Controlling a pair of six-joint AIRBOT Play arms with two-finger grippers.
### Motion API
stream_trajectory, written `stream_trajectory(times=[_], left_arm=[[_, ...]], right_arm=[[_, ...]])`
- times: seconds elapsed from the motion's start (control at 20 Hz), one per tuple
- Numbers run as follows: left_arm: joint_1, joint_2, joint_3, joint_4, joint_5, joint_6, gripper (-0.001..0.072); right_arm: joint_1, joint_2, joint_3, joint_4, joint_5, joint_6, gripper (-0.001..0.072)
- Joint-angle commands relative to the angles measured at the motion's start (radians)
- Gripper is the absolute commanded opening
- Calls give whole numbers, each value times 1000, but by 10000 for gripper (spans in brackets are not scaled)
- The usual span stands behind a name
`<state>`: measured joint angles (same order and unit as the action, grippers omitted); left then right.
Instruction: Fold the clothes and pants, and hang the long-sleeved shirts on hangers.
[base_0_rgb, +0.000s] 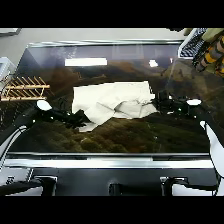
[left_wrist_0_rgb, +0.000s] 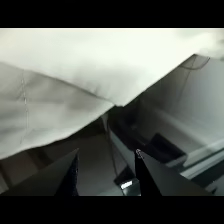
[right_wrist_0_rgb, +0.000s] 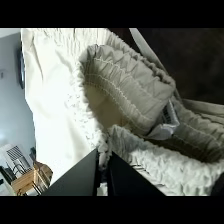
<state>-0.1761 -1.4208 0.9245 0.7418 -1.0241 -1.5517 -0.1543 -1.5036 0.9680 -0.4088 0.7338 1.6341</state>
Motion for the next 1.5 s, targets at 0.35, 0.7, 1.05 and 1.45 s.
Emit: stream_trajectory(times=[0.35, 0.7, 1.05, 1.45], left_arm=[[-42, -115, -61, -272, 230, 210, 411], [-44, -166, -61, -508, 257, 374, 293], [74, -160, -10, -562, 21, 456, 10], [290, -148, 167, -515, -510, 331, 9]], right_arm=[[1, 2, 1, -3, 46, 0, 36], [1, 6, 1, -4, 52, 0, 36], [1, 60, 1, -33, 6, -27, 36], [1, 223, 1, -180, 52, -204, 36]])
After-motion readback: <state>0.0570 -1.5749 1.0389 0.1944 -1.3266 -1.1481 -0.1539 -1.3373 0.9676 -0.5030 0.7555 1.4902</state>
